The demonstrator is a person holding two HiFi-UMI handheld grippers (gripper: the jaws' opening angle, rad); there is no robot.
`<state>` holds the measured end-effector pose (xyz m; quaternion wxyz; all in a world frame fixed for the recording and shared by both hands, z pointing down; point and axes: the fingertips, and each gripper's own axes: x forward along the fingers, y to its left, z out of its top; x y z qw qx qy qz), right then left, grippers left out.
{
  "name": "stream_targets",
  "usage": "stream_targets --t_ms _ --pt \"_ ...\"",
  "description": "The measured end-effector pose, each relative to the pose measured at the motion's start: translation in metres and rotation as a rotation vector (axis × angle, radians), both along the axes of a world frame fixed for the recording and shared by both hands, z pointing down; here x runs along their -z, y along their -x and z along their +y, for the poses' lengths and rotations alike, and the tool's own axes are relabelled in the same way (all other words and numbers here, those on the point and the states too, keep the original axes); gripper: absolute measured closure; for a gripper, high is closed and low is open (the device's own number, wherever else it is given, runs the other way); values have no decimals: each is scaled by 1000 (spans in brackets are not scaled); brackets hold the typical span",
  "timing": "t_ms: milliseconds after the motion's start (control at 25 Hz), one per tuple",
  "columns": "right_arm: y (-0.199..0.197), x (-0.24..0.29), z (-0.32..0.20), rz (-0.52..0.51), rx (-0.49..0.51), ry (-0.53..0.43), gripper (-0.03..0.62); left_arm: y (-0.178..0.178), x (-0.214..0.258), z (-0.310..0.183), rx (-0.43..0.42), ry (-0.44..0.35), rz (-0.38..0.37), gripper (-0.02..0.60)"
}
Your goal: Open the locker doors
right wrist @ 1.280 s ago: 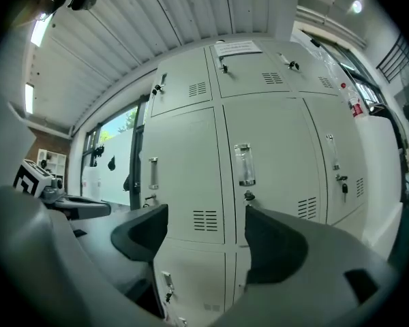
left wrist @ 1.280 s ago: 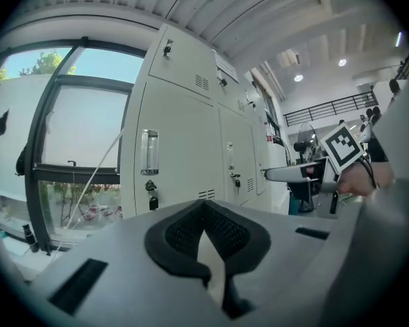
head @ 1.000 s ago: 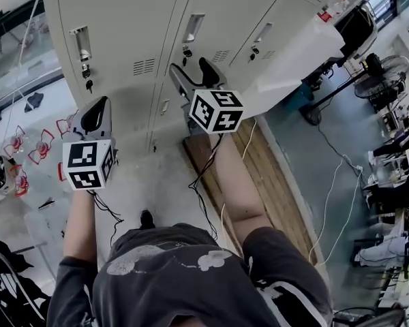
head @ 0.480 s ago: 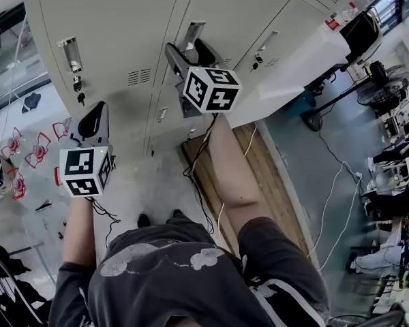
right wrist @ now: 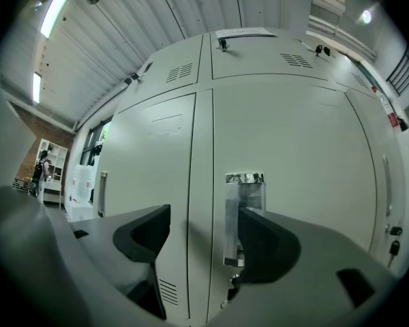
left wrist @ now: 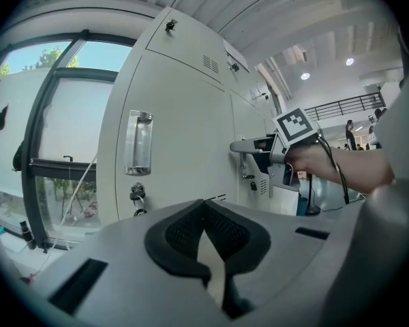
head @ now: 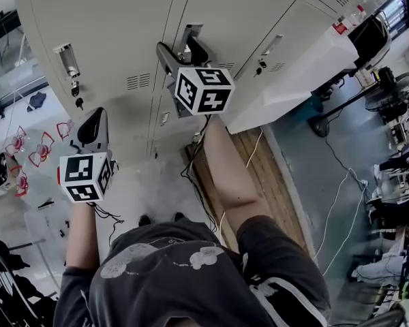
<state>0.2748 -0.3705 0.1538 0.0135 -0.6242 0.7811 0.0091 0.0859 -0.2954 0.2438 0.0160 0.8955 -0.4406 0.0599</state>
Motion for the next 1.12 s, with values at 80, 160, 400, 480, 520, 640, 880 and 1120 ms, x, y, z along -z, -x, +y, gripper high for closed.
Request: stream_targets --t_ms 80,160,400,480,520,640,880,1120 --pt "-1 2 -3 -4 0 -1 263 2 0 0 9 2 3 572" --pt "-1 4 -4 -17 8 1 263 4 1 0 17 1 7 572" --pt "-5 4 0 -32 14 17 288 6 2 -1 27 2 21 573" --pt "-11 4 5 -27 -5 20 352 4 1 1 25 6 25 572" --pt "-14 4 9 -25 -11 19 378 2 1 2 22 7 27 572" --pt "-19 4 20 -18 -20 19 412 -5 0 8 12 9 29 572" --pt "-28 4 40 -17 -57 32 464 -18 2 21 -9 2 31 573" --pt "-33 4 60 -24 -26 47 464 -29 4 29 -23 -1 30 572"
